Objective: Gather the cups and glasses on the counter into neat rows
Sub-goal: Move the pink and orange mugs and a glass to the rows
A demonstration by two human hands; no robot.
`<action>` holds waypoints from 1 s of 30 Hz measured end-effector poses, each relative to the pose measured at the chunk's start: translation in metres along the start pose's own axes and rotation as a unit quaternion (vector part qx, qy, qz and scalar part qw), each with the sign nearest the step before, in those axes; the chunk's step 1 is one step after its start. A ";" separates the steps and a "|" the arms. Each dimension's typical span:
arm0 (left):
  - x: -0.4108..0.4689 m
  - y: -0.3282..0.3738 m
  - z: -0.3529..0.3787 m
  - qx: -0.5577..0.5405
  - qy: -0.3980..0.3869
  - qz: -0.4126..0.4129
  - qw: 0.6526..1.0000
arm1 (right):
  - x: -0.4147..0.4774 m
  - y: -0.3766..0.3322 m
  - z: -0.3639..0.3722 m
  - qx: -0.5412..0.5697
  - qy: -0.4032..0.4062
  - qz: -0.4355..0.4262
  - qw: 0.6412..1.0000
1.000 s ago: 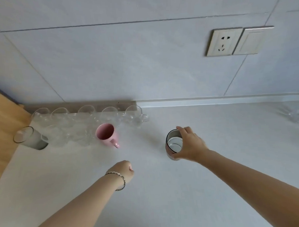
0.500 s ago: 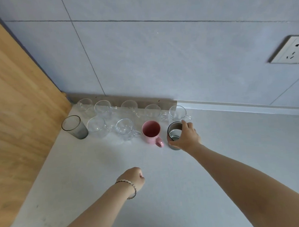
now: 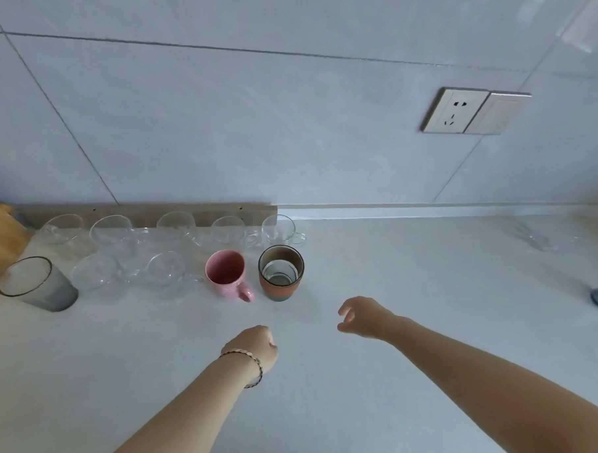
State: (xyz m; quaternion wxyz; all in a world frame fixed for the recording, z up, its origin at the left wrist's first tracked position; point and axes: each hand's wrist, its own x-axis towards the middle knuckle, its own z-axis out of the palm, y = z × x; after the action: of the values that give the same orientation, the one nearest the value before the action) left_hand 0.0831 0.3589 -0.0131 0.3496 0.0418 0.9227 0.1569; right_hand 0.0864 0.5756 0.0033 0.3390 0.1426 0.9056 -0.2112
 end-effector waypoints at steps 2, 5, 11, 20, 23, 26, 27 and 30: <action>0.006 0.035 0.003 0.023 -0.005 0.029 0.999 | -0.012 0.038 -0.013 0.012 0.004 0.015 1.000; 0.017 0.091 0.014 0.059 -0.019 0.071 0.996 | -0.030 0.101 -0.035 0.004 0.027 0.048 0.999; 0.031 0.225 0.060 0.081 -0.044 0.136 0.986 | -0.069 0.263 -0.085 0.057 0.099 0.132 0.985; 0.044 0.416 0.147 0.087 -0.055 0.155 0.983 | -0.070 0.468 -0.163 0.037 0.188 0.197 0.962; 0.044 0.464 0.167 0.093 -0.057 0.155 0.982 | -0.059 0.510 -0.200 0.027 0.254 0.200 0.946; 0.047 0.489 0.176 0.103 -0.052 0.150 0.982 | -0.042 0.536 -0.230 0.029 0.273 0.215 0.937; 0.049 0.493 0.177 0.105 -0.048 0.147 0.982 | -0.036 0.544 -0.236 0.029 0.255 0.223 0.941; 0.054 0.492 0.178 0.105 -0.038 0.125 0.986 | -0.017 0.562 -0.239 0.072 0.200 0.223 0.951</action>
State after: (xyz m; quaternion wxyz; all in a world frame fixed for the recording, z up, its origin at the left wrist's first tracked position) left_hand 0.1434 0.8814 -0.0164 0.3561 0.1994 0.9074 0.1002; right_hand 0.1915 1.1776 0.0167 0.1779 0.4045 0.8824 -0.1615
